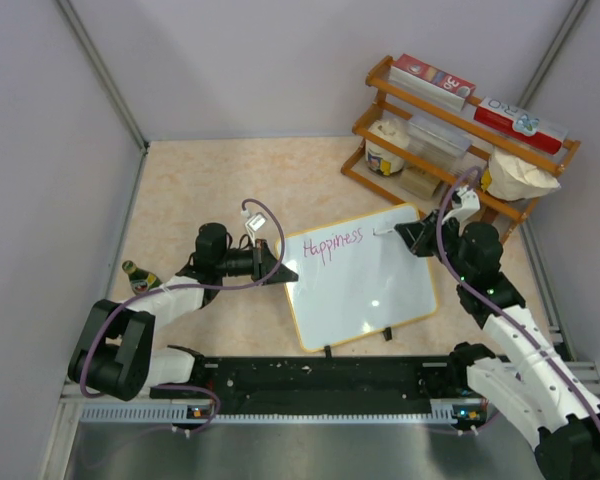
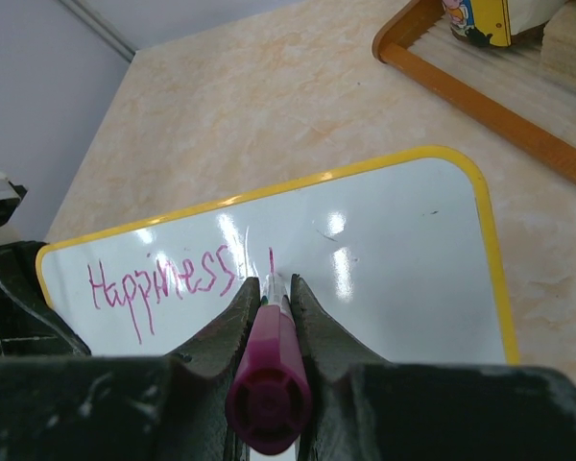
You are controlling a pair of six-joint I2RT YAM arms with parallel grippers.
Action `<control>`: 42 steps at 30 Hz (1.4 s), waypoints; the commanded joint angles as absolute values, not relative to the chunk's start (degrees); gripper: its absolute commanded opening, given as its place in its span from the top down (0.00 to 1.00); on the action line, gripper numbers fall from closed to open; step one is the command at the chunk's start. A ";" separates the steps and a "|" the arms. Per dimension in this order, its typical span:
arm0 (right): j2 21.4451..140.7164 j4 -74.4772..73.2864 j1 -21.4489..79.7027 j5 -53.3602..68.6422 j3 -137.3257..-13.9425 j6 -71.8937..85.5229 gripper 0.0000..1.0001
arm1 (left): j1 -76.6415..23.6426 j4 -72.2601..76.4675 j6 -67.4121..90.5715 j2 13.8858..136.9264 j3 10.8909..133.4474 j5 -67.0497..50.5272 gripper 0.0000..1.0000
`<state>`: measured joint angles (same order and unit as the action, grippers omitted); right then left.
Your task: Write a sentence on the whiteboard
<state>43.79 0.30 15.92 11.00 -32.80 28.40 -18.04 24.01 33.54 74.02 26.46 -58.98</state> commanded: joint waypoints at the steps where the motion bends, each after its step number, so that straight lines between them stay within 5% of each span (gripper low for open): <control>1: 42.54 -1.48 15.12 12.13 -32.08 27.33 1.00 | -18.72 21.53 29.09 74.71 24.79 -56.78 1.00; 42: 48.60 4.40 15.12 8.26 -36.65 29.62 1.00 | -18.72 20.83 28.56 75.32 25.40 -56.87 1.00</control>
